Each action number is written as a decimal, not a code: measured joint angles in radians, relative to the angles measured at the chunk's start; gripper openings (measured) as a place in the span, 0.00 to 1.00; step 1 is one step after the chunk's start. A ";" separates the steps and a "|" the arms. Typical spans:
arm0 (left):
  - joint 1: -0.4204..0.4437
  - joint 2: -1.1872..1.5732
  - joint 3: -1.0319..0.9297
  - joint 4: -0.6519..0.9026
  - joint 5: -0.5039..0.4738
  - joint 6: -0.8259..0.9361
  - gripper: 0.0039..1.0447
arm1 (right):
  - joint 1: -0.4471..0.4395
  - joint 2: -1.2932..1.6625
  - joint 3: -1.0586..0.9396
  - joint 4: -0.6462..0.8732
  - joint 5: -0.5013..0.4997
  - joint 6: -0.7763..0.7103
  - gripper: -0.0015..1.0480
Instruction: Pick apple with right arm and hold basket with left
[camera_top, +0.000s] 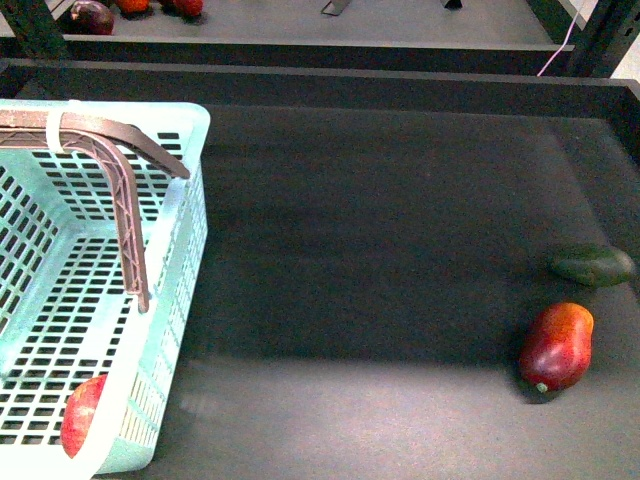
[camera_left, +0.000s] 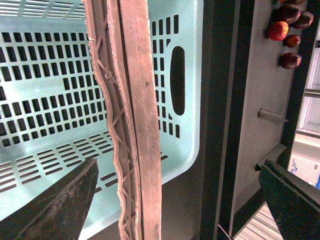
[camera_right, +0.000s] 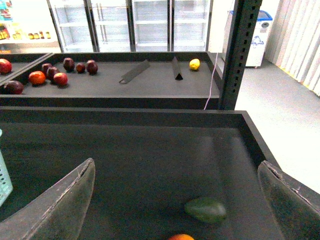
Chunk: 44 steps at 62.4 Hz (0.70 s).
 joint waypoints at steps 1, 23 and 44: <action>-0.003 -0.014 0.002 -0.017 -0.005 0.002 0.94 | 0.000 0.000 0.000 0.000 0.000 0.000 0.92; -0.002 -0.095 -0.163 0.462 0.108 0.451 0.77 | 0.000 0.000 0.000 0.000 0.000 0.000 0.92; 0.023 -0.306 -0.547 0.976 0.122 1.425 0.15 | 0.000 0.000 0.000 0.000 0.000 0.000 0.92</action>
